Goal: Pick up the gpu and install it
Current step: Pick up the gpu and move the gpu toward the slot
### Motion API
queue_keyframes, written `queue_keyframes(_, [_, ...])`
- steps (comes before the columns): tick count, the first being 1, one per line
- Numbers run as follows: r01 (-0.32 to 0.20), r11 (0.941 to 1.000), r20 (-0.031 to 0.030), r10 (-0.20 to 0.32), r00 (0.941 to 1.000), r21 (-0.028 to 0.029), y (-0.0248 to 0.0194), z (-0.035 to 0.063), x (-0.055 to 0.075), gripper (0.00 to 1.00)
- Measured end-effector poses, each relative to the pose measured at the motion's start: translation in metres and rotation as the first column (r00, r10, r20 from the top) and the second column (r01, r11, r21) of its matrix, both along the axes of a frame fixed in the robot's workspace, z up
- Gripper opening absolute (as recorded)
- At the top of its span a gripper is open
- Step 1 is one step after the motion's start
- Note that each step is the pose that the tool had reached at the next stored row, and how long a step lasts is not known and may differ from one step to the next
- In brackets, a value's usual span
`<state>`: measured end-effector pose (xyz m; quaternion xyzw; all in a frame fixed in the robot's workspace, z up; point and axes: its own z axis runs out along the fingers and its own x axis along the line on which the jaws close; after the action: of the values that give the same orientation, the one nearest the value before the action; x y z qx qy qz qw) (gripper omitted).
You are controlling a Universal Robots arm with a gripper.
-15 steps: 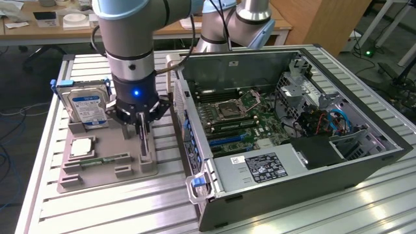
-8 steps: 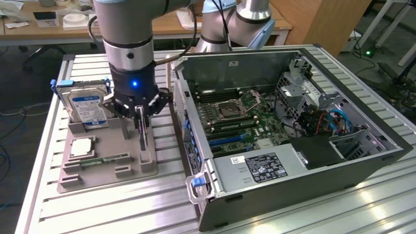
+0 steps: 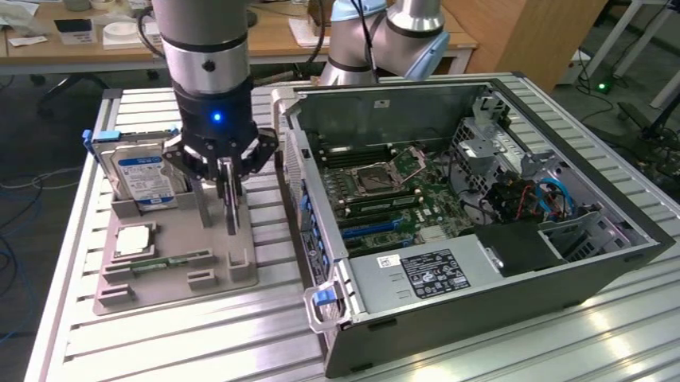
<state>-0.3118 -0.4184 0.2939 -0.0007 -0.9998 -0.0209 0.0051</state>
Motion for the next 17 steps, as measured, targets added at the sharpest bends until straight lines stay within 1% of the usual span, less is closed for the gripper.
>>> queue_keyframes(4, [0.0, 1.0, 0.0, 0.0, 1.0, 0.0, 0.0, 0.0141, 0.0, 0.28])
queue_keyframes(5, [0.0, 1.0, 0.0, 0.0, 1.0, 0.0001, 0.0, 0.0206, 0.0, 0.28])
queue_keyframes(8, [0.0, 1.0, 0.0001, 0.0, 1.0, 0.0001, 0.0, 0.0291, 0.0, 0.28])
queue_keyframes(12, [0.0, 1.0, 0.0, 0.0, 1.0, 0.0, 0.0, 0.043, 0.0, 0.28])
queue_keyframes(13, [0.0, 1.0, 0.0, 0.0, 1.0, 0.0001, 0.0, 0.0507, 0.0, 0.28])
queue_keyframes(17, [0.0, 1.0, 0.0, 0.0, 1.0, 0.0, 0.0, 0.067, 0.0, 0.28])
